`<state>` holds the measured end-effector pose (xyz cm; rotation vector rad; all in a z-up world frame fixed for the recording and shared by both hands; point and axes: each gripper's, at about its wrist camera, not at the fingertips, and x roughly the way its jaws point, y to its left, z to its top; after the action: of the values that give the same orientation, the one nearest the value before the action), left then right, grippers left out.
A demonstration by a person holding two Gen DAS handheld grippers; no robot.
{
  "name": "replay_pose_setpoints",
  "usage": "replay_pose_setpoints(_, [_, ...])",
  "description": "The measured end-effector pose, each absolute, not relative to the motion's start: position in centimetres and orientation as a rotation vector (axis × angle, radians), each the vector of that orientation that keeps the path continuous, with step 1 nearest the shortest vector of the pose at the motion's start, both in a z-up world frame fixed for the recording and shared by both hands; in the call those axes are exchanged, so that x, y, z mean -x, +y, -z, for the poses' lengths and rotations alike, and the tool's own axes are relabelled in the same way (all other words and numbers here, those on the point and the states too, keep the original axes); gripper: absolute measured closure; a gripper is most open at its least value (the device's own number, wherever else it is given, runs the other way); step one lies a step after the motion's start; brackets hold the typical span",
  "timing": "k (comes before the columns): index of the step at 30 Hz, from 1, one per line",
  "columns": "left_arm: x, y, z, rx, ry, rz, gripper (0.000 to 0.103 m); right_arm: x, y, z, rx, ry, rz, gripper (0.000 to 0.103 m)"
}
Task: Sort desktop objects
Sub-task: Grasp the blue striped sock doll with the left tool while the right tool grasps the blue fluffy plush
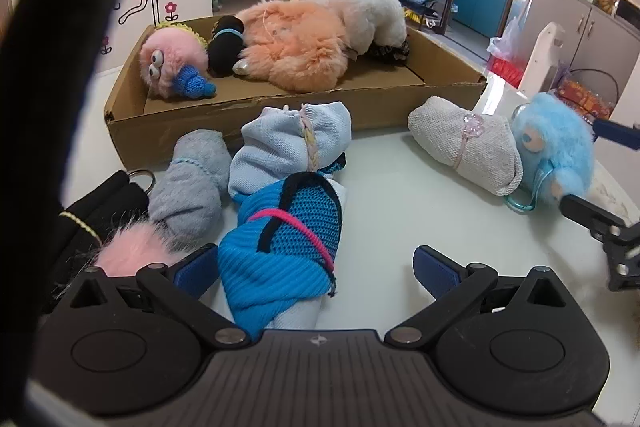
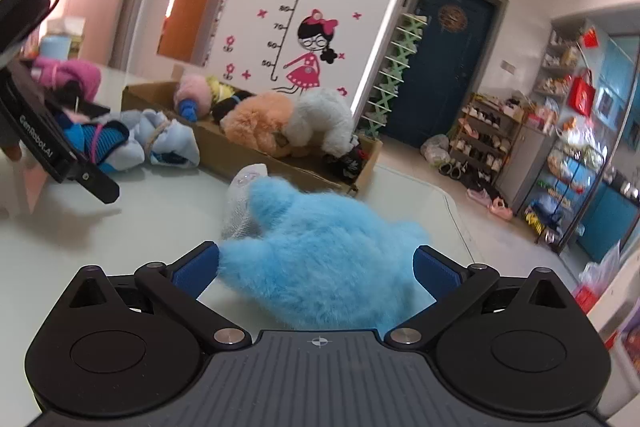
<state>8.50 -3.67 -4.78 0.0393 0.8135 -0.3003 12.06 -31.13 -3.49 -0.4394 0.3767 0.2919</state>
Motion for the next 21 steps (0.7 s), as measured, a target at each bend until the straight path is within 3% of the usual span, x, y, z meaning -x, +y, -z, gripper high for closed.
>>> replay_pose_setpoints(11, [-8.4,-3.9,5.0,-0.079,0.81,0.323,0.001,-14.7,-29.3,5.5,0.707,0.383,-0.298,0.0])
replay_pose_setpoints(15, [-8.5,-3.9,5.0,-0.075,0.81,0.327,0.001,-15.9,-30.1,5.3,0.624,0.422,-0.308,0.001])
replay_pose_setpoints(18, [-8.5,-3.8,5.0,-0.07,0.806,0.335,0.004,-15.8,-30.4,5.3,0.605,0.423,-0.306,0.007])
replay_pose_setpoints(19, [-8.5,-3.9,5.0,-0.084,0.806,0.332,0.005,-15.7,-30.7,5.1,0.584,0.427,-0.312,0.013])
replay_pose_setpoints(21, [-8.3,-4.3,5.0,-0.123,0.801,0.316,0.016,-15.7,-31.0,5.0,0.555,0.427,-0.305,0.017])
